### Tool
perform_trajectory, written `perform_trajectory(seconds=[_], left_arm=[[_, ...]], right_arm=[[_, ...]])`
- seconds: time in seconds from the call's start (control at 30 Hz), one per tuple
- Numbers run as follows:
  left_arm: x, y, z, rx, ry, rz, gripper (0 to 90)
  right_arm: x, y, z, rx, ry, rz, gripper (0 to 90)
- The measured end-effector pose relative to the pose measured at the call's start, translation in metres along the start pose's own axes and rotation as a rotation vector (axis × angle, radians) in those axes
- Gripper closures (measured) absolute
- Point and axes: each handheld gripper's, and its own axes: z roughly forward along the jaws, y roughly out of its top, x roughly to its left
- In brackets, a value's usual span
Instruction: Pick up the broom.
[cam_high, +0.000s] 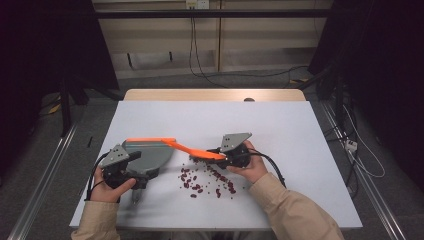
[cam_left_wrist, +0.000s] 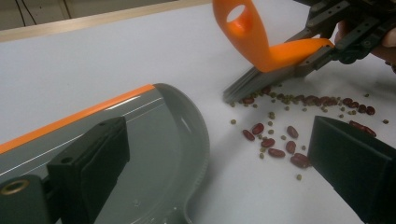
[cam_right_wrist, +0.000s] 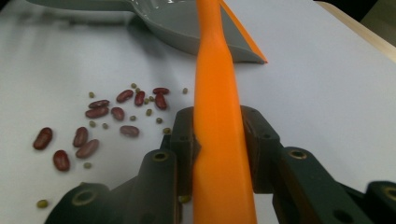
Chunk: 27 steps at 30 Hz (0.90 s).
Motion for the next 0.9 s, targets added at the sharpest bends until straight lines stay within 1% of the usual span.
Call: perform_trajectory(seconds=[0.27,0.33,0.43,0.53,0.63,0.73,0.77,0.9], left_arm=[[0.000,0.000,0.000,0.004,0.000,0.007,5.6],[-0.001,0.000,0.000,0.003,0.001,0.007,5.6],[-0.001,0.000,0.000,0.006,-0.001,0.012,5.6],[-0.001,0.000,0.000,0.005,-0.001,0.010,5.6],[-0.001,0.000,0.000,0.007,0.000,0.013,5.6],[-0.001,0.000,-0.001,0.007,0.001,0.012,5.6],[-0.001,0.000,-0.001,0.007,0.002,0.014,5.6],[-0.001,0.000,-0.001,0.008,0.000,0.014,5.7]], right_arm=[[0.012,0.001,-0.005,0.009,0.021,-0.010,70.0],[0.015,0.000,-0.007,0.011,0.018,-0.011,70.0],[0.017,0.000,-0.009,0.004,0.027,0.009,70.1],[0.019,-0.001,-0.011,0.004,0.020,0.010,70.2],[0.019,0.000,-0.013,-0.012,0.003,0.037,70.8],[0.017,0.000,-0.014,-0.042,-0.019,0.074,71.0],[0.017,0.000,-0.014,-0.052,-0.031,0.079,71.0],[0.015,0.005,-0.017,-0.098,-0.052,0.115,71.1]])
